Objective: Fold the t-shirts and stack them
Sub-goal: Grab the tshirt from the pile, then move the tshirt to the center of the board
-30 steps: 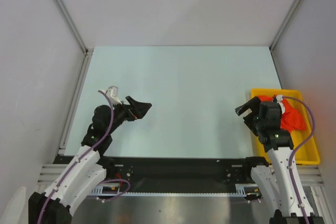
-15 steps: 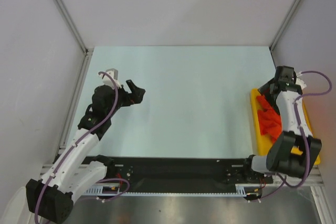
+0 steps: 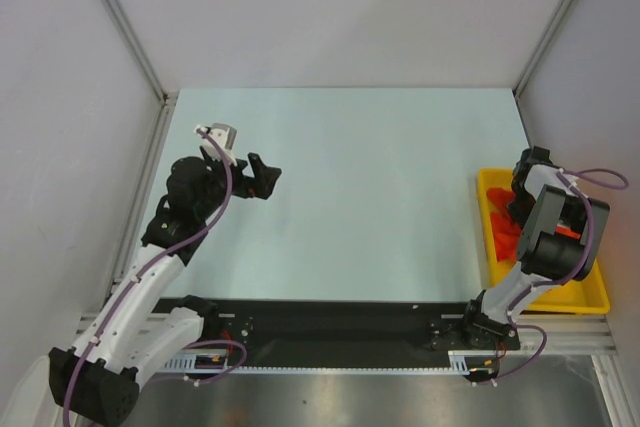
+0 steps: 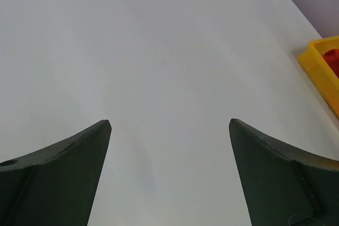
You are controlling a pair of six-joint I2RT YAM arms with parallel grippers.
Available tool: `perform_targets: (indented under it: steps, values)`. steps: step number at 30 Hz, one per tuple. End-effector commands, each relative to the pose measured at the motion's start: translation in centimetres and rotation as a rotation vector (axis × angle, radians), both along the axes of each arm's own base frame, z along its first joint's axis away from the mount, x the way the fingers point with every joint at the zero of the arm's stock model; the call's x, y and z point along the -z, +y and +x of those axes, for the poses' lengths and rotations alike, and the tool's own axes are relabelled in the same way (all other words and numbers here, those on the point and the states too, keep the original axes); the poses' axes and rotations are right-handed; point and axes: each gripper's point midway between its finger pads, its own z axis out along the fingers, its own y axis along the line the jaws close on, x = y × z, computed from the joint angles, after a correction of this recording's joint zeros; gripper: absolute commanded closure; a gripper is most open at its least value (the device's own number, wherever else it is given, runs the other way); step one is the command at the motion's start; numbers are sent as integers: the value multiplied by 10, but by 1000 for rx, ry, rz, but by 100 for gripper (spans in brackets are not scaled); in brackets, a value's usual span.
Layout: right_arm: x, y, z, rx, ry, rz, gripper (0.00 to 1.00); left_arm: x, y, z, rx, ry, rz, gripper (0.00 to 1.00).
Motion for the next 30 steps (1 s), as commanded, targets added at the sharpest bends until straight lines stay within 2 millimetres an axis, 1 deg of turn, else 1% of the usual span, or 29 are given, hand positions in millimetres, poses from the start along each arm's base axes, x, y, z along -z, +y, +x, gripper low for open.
perform_targets:
  steps: [1, 2, 3, 4, 5, 6, 7, 8, 9, 10, 11, 12, 14, 15, 16, 17, 18, 19, 21, 22, 23, 24, 25, 26, 27, 28, 29, 30]
  values:
    - [-1, -10, 0, 19, 5, -45, 48, -30, -6, -3, 41, -61, -6, 0]
    - [-9, -12, 6, 15, -15, -52, 63, -33, -8, -5, 48, -54, -26, 1]
    - [-17, -12, 7, 6, -23, -54, 90, -34, -8, -6, 47, -46, -38, 1]
    - [-34, -10, 13, -23, -53, -71, 100, -38, -10, -8, 52, -33, -57, 2]
    - [-58, -14, 24, -33, -96, -123, 100, -39, -14, -12, 78, -21, -69, 2]
    - [-75, -11, 24, -48, -102, -150, 100, -41, -17, -13, 93, -9, -84, 2]
    - [-95, -10, 30, -75, -129, -182, 100, -44, -21, -15, 97, 18, -122, 2]
    - [-129, 0, 39, -120, -200, -234, 100, -46, -25, -17, 114, 27, -143, 3]
    - [-163, 5, 52, -152, -275, -270, 100, -50, -32, -22, 158, 36, -172, 4]
    - [-187, 15, 59, -199, -335, -297, 100, -52, -35, -23, 153, 68, -223, 5]
    - [-219, 38, 68, -304, -410, -324, 100, -50, -37, -22, 147, 98, -248, 5]
    - [-252, 54, 82, -363, -518, -344, 100, -47, -36, -19, 120, 126, -270, 5]
    - [-282, 85, 94, -479, -619, -324, 100, -32, -34, -21, 61, 239, -317, 4]
    - [-304, 114, 100, -561, -690, -304, 100, -22, -31, -24, 33, 296, -318, 4]
    - [-314, 129, 103, -609, -721, -289, 100, -17, -31, -26, 20, 334, -336, 4]
    - [-321, 146, 105, -664, -740, -268, 100, -12, -30, -29, 20, 358, -335, 5]
    - [-327, 177, 104, -753, -765, -234, 100, -9, -30, -33, 24, 379, -334, 6]
    - [-331, 200, 103, -825, -790, -206, 100, -4, -30, -40, 32, 410, -331, 7]
    - [-334, 245, 92, -955, -838, -143, 100, -3, -27, -47, 31, 413, -329, 9]
    - [-319, 295, 76, -1102, -826, -79, 98, 3, -24, -51, 9, 428, -327, 9]
    - [-306, 315, 66, -1166, -813, -46, 92, 4, -21, -52, -5, 426, -326, 9]
    - [-292, 336, 52, -1231, -793, -10, 71, 4, -19, -55, -12, 422, -326, 9]
    - [-256, 358, 29, -1329, -722, 39, 58, 3, -16, -59, -21, 413, -323, 10]
    - [-238, 373, 15, -1398, -690, 104, 42, 1, -15, -61, -19, 401, -323, 10]
    - [-226, 382, 7, -1439, -679, 147, 1, -1, -15, -62, -12, 389, -322, 12]
    - [-216, 388, -2, -1476, -672, 197, 0, -1, -15, -64, 2, 383, -319, 26]
    - [-200, 397, -13, -1518, -643, 273, 0, -1, -20, -68, 38, 392, -321, 32]
    - [-195, 395, -15, -1504, -634, 285, 0, 2, -24, -69, 59, 406, -321, 31]
